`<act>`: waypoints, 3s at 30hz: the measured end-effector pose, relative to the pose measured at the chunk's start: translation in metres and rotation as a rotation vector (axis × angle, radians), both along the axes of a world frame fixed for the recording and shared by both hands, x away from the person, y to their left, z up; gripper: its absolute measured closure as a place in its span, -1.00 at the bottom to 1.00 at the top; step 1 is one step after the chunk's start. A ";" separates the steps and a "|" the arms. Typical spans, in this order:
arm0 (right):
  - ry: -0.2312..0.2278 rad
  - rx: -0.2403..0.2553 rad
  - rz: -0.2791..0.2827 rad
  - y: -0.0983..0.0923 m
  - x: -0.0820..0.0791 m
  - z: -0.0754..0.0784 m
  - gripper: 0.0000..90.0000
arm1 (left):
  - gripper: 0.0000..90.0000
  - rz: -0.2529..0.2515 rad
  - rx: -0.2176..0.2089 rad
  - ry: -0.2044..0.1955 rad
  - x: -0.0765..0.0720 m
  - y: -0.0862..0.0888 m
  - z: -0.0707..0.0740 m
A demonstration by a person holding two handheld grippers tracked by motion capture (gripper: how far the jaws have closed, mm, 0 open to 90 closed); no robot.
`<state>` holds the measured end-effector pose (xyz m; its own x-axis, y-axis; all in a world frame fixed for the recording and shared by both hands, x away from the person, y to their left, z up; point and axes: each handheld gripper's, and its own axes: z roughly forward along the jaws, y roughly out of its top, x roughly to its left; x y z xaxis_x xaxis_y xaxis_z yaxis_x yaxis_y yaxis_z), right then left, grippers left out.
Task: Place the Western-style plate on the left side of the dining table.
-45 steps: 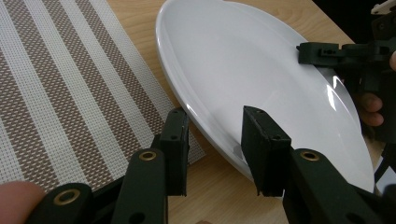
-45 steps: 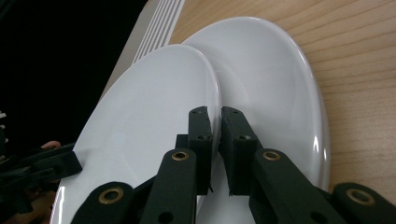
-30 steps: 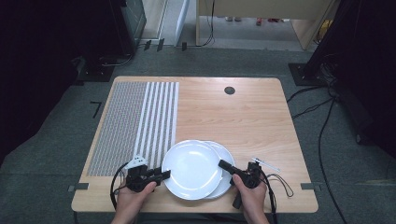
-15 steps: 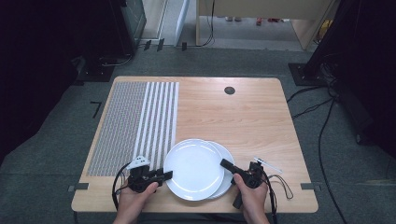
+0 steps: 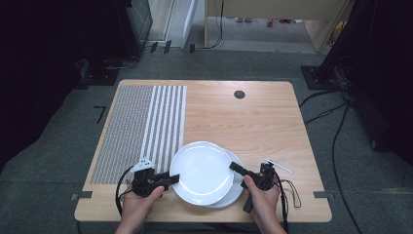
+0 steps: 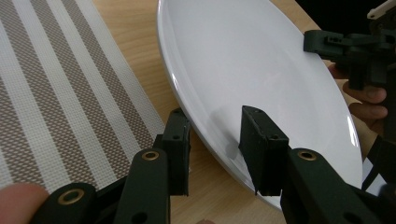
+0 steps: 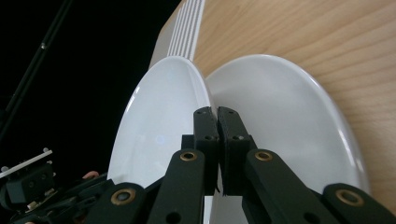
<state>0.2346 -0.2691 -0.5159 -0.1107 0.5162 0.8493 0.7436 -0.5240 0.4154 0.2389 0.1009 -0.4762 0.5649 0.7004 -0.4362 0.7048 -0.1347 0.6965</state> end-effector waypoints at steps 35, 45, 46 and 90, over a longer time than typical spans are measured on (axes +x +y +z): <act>-0.053 0.046 0.099 0.120 0.091 0.062 0.97 | 0.43 0.197 -0.023 -0.037 0.050 0.117 0.048; -0.020 0.048 0.115 0.147 0.117 0.060 0.98 | 0.44 0.234 -0.005 -0.019 0.069 0.140 0.049; -0.017 0.046 0.117 0.150 0.119 0.059 0.98 | 0.44 0.240 -0.002 -0.016 0.071 0.142 0.048; 0.115 -0.044 -0.007 0.204 0.212 -0.003 0.97 | 0.48 0.458 0.040 0.191 0.183 0.165 -0.014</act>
<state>0.4461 -0.0646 -0.5192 -0.0103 0.5535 0.8328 0.7843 -0.5122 0.3501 0.4222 0.2658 -0.4903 0.1080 0.8761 -0.4700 0.8124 0.1948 0.5497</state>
